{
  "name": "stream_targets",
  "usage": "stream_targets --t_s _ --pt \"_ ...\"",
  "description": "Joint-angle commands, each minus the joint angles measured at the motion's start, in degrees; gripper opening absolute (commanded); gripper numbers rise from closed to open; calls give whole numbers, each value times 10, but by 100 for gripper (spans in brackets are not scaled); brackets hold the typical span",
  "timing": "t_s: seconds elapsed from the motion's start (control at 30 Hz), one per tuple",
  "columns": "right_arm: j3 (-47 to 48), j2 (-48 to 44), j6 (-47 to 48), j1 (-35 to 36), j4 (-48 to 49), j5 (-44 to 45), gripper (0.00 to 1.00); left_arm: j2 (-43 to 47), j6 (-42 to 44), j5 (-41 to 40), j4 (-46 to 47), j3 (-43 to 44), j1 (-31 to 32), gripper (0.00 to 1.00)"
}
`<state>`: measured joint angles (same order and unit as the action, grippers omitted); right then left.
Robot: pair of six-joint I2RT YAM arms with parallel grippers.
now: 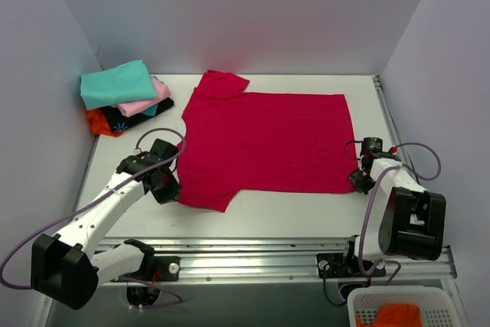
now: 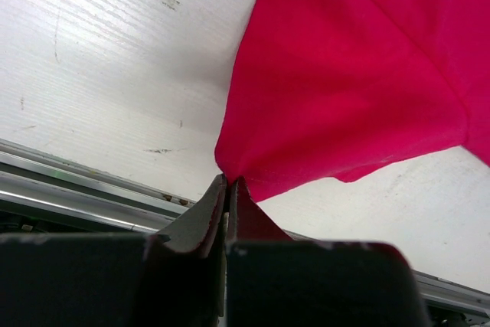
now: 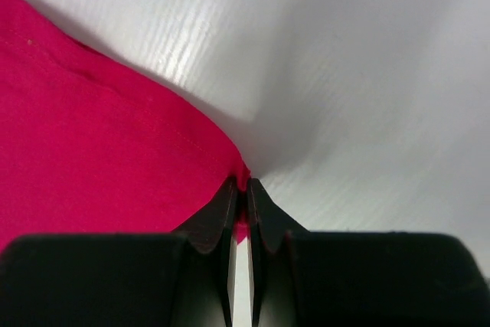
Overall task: Fold and stack the t-shirts
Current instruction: Fold the tshirt
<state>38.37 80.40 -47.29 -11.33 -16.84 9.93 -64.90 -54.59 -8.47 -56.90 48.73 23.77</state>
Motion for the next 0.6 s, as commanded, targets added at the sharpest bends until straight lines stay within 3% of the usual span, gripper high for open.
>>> stream_targets --t_s 0.0,0.27,0.57 --pt "10 -45 10 -2 -87 4 0 -3 10 7 -32 37 -6 2" --pt "51 -92 22 1 -181 -13 0 -10 -8 39 -84 112 -8 2" --pt "131 -65 39 0 -197 -15 0 -117 -13 79 -92 243 -14 2"
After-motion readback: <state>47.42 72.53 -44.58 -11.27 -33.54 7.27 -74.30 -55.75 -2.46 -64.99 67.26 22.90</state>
